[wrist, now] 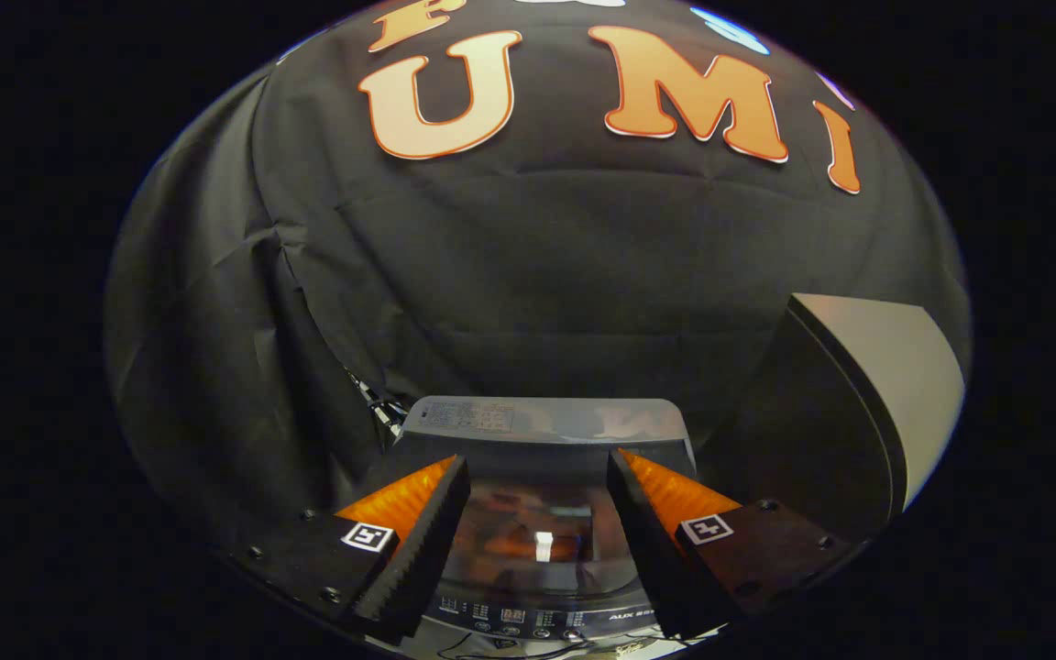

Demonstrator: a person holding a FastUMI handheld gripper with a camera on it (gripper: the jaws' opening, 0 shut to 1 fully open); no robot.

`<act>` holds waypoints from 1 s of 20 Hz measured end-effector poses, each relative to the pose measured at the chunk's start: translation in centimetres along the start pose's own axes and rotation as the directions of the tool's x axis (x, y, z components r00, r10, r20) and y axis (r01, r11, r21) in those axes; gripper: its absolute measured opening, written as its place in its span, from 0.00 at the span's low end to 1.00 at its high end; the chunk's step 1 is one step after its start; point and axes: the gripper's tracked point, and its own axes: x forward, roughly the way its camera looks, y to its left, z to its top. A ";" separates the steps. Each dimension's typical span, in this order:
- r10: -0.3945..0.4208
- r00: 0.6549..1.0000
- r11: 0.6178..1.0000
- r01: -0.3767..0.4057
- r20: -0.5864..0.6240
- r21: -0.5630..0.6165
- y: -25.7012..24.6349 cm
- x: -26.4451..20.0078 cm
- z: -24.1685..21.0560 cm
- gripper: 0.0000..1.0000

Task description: Put the clothes into the washing machine and then close the washing machine lid.

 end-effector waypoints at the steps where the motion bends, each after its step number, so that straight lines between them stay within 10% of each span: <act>1: 0.003 1.000 1.000 -0.003 0.030 -0.002 0.2 -0.2 0.2 0.98; 20: 0.079 0.918 0.997 -0.067 0.389 -0.044 2.3 -13.8 11.1 0.98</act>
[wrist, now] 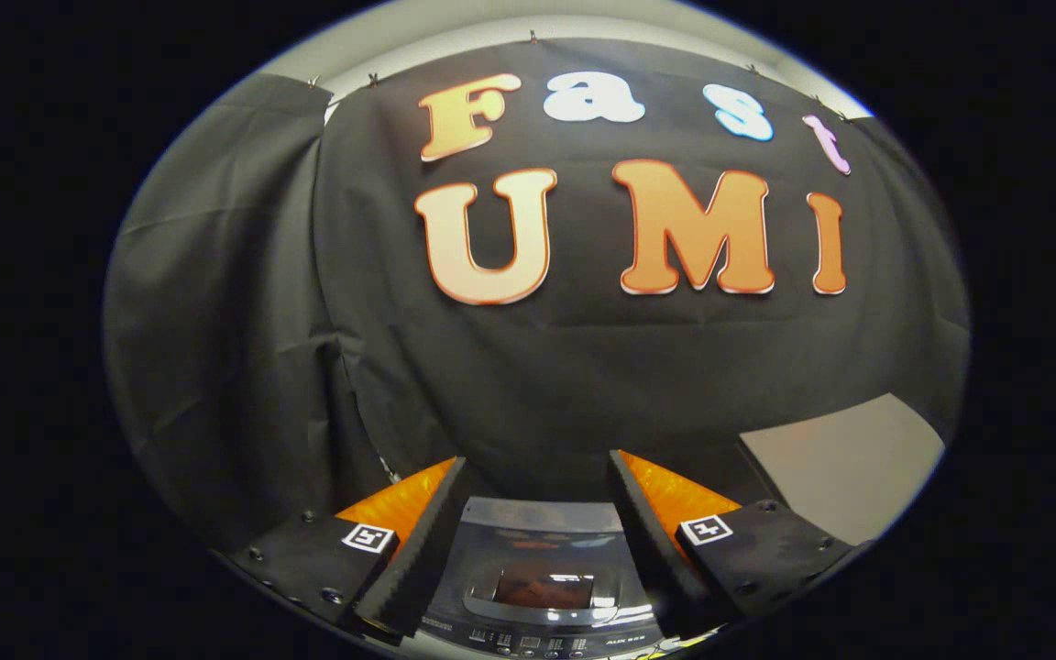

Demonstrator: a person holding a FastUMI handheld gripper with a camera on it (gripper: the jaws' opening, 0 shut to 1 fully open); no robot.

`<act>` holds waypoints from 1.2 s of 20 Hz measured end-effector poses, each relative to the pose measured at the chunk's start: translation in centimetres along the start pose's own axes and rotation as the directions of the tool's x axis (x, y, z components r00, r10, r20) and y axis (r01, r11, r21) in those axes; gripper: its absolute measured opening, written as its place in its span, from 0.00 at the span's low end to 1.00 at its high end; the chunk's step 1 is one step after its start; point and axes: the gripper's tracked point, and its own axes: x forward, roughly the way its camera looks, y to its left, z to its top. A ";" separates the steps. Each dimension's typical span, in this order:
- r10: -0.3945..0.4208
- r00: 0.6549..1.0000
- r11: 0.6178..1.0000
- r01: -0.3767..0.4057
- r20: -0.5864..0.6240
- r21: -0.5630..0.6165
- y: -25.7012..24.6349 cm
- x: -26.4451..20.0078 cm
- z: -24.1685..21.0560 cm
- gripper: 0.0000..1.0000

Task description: Put the clothes into the washing machine and then close the washing machine lid.

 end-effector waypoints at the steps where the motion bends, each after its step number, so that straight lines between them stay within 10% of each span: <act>1: 0.009 1.000 1.000 -0.009 0.022 0.000 -0.1 -1.2 1.2 0.98; 12: 0.007 0.970 0.999 0.005 0.242 -0.052 -11.4 -17.5 12.1 0.98; 24: -0.164 0.931 0.981 0.188 0.327 -0.041 -30.5 -32.0 12.5 0.98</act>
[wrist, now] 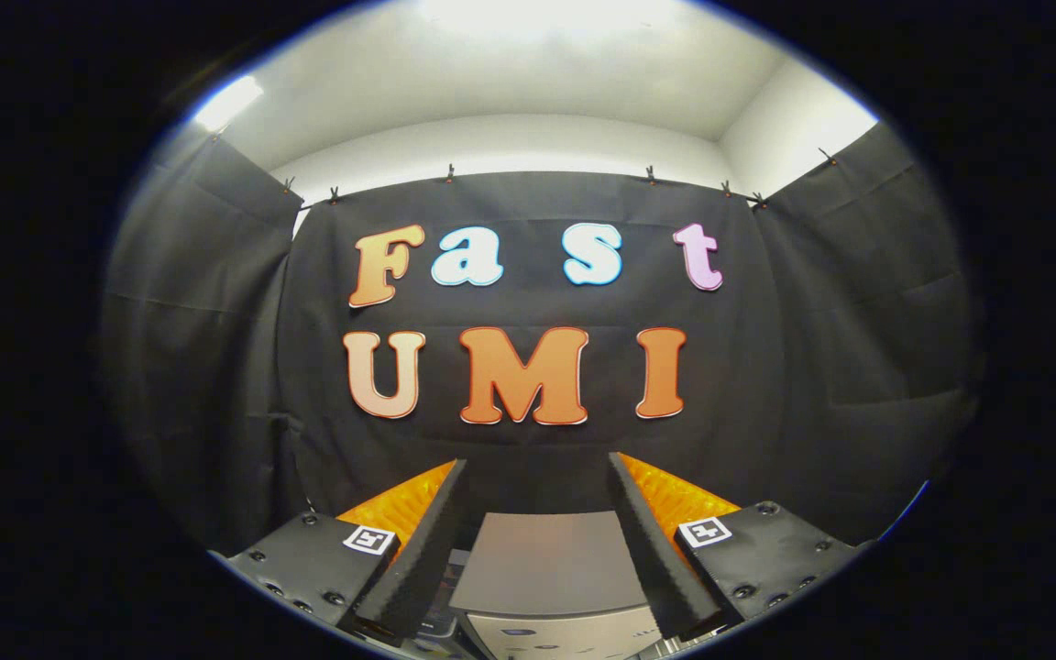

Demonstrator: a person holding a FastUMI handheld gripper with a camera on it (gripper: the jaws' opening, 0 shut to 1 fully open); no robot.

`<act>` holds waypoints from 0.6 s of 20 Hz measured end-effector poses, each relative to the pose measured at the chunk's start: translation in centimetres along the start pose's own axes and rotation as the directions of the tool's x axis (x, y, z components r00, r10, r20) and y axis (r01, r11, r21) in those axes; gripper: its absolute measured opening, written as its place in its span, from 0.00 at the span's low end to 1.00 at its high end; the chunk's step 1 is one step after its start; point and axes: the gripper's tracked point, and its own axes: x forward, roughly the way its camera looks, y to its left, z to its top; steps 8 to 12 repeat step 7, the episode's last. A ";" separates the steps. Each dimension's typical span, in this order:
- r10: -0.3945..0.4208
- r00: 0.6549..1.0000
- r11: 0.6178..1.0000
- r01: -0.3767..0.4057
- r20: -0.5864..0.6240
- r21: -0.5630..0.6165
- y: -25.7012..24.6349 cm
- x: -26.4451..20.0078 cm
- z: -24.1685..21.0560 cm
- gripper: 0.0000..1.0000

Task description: Put the clothes into the washing machine and then close the washing machine lid.

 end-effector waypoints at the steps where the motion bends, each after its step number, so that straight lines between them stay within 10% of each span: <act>1: -0.012 1.000 1.000 0.012 -0.001 0.005 -1.3 -0.7 0.1 0.98; 12: -0.038 0.999 0.999 0.038 0.010 0.031 -4.5 -3.4 0.2 0.98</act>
